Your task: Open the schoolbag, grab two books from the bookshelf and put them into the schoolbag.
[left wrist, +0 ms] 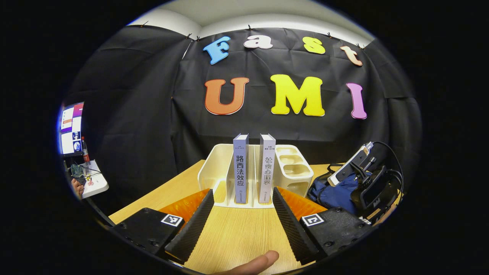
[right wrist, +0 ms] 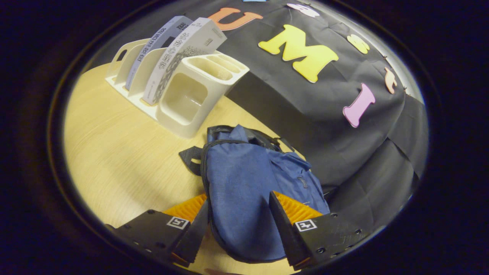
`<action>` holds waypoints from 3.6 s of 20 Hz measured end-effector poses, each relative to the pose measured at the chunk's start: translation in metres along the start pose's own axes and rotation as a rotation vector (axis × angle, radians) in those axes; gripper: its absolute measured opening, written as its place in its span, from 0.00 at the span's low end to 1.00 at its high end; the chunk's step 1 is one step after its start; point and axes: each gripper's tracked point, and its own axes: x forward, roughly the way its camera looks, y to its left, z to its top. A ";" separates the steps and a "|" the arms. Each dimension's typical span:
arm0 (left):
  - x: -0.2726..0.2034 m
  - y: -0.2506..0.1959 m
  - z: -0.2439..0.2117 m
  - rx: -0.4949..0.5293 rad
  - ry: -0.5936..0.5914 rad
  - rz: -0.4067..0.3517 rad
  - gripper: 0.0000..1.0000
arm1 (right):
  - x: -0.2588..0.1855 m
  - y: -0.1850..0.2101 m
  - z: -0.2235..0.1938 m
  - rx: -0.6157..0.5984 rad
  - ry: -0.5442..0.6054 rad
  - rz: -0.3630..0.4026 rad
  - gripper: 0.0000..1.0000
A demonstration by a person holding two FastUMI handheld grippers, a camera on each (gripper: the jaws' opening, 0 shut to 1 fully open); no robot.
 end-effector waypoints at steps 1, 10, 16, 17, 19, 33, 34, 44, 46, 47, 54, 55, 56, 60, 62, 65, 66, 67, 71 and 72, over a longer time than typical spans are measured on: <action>0.000 0.000 0.000 0.000 0.001 0.003 0.97 | -0.001 -0.007 0.004 0.006 -0.011 -0.019 0.91; -0.003 -0.016 0.004 0.005 -0.019 -0.018 0.97 | 0.025 -0.022 0.014 0.069 -0.019 -0.012 0.20; 0.002 -0.028 -0.010 -0.015 0.019 -0.036 0.97 | 0.017 -0.046 0.026 0.084 -0.051 0.035 0.08; 0.004 -0.029 -0.013 -0.014 0.030 -0.035 0.97 | 0.017 -0.052 0.031 0.087 -0.063 0.041 0.07; 0.006 -0.031 -0.016 -0.014 0.037 -0.031 0.98 | 0.016 -0.066 0.035 0.099 -0.087 0.054 0.07; 0.054 -0.040 -0.010 -0.028 0.072 0.004 0.98 | 0.021 -0.158 0.043 0.280 -0.171 0.167 0.07; 0.056 -0.045 -0.005 -0.036 0.073 -0.010 0.98 | 0.022 -0.163 0.043 0.297 -0.173 0.184 0.07; 0.084 -0.075 0.063 -0.052 0.046 -0.096 1.00 | 0.033 -0.241 0.034 0.470 -0.221 0.256 0.07; 0.096 -0.074 0.080 -0.046 0.034 -0.081 0.97 | 0.036 -0.250 0.029 0.504 -0.222 0.275 0.07; 0.102 -0.075 0.087 -0.044 0.031 -0.080 0.97 | 0.038 -0.254 0.026 0.518 -0.218 0.284 0.07; 0.147 -0.078 0.121 -0.039 0.078 -0.053 0.96 | 0.051 -0.277 0.014 0.553 -0.217 0.294 0.07; 0.154 -0.077 0.123 -0.033 0.093 -0.049 0.97 | 0.052 -0.276 0.012 0.550 -0.217 0.296 0.07; 0.161 -0.077 0.123 -0.025 0.111 -0.050 0.96 | 0.053 -0.275 0.011 0.550 -0.215 0.299 0.07; 0.194 -0.083 0.119 -0.029 0.207 -0.064 0.96 | 0.053 -0.274 0.009 0.544 -0.215 0.307 0.07; 0.210 -0.079 0.116 0.000 0.242 -0.054 0.96 | 0.053 -0.274 0.009 0.547 -0.220 0.306 0.07; 0.226 -0.072 0.105 0.052 0.317 -0.039 0.96 | 0.052 -0.275 0.009 0.549 -0.224 0.304 0.07; 0.230 -0.071 0.103 0.068 0.340 -0.040 0.96 | 0.052 -0.275 0.008 0.550 -0.228 0.305 0.07; 0.237 -0.070 0.100 0.080 0.367 -0.037 0.95 | 0.052 -0.274 0.008 0.549 -0.232 0.306 0.07; 0.256 -0.076 0.088 0.118 0.455 -0.059 0.92 | 0.052 -0.272 0.006 0.540 -0.241 0.300 0.07; 0.260 -0.076 0.080 0.136 0.485 -0.055 0.92 | 0.052 -0.273 0.005 0.542 -0.241 0.303 0.07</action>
